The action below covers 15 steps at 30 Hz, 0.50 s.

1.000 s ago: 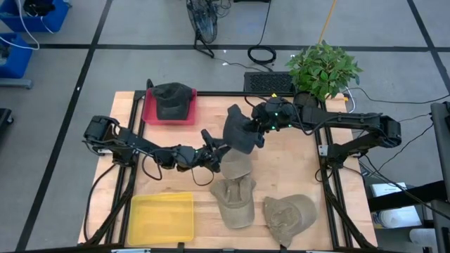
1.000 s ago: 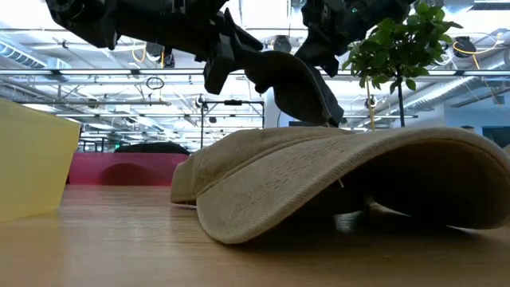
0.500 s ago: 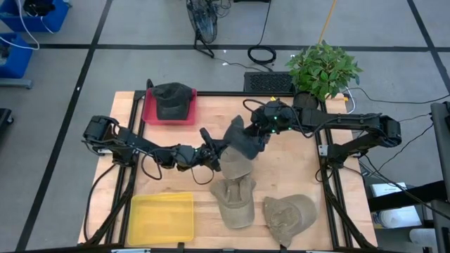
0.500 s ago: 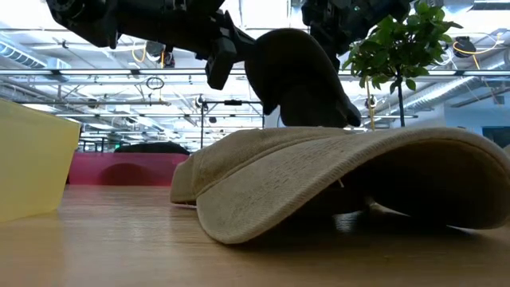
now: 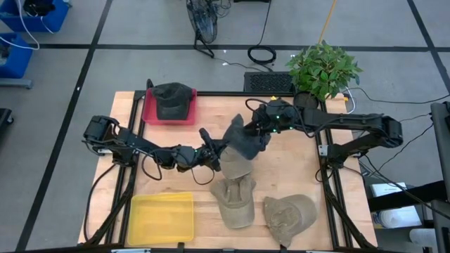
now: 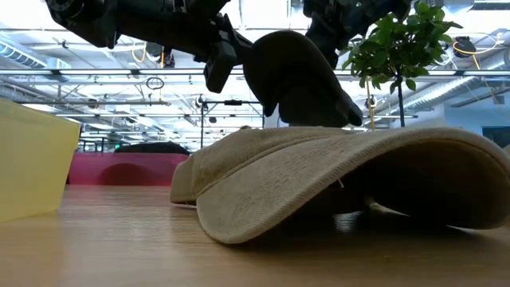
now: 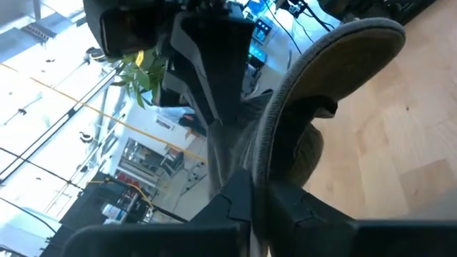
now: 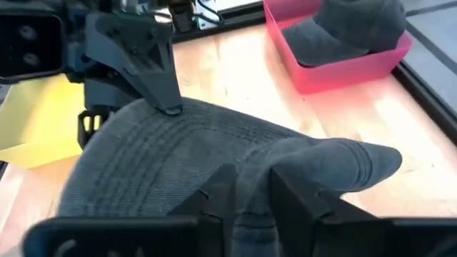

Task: Pick & Place hat
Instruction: Put the black cap into the red bin

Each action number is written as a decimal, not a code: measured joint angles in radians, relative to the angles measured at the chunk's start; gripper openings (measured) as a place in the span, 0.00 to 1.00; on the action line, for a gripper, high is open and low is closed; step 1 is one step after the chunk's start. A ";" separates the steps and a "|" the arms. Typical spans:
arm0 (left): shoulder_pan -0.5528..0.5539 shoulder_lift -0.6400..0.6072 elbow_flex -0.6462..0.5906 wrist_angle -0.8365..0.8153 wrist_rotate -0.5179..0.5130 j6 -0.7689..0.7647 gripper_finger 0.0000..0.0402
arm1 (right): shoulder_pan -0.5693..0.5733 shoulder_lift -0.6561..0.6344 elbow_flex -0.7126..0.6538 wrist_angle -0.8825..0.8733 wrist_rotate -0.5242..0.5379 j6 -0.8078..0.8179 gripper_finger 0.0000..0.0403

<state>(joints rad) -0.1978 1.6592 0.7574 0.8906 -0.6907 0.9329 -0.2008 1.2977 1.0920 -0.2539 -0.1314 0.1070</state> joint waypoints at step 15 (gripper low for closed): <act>0.017 -0.112 0.000 -0.043 -0.442 0.186 0.03 | 0.030 -0.141 -0.014 -0.109 0.027 0.005 0.43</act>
<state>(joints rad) -0.1807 1.5477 0.7570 0.8478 -1.1327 1.1184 -0.1704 1.1570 1.0784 -0.3631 -0.1041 0.1115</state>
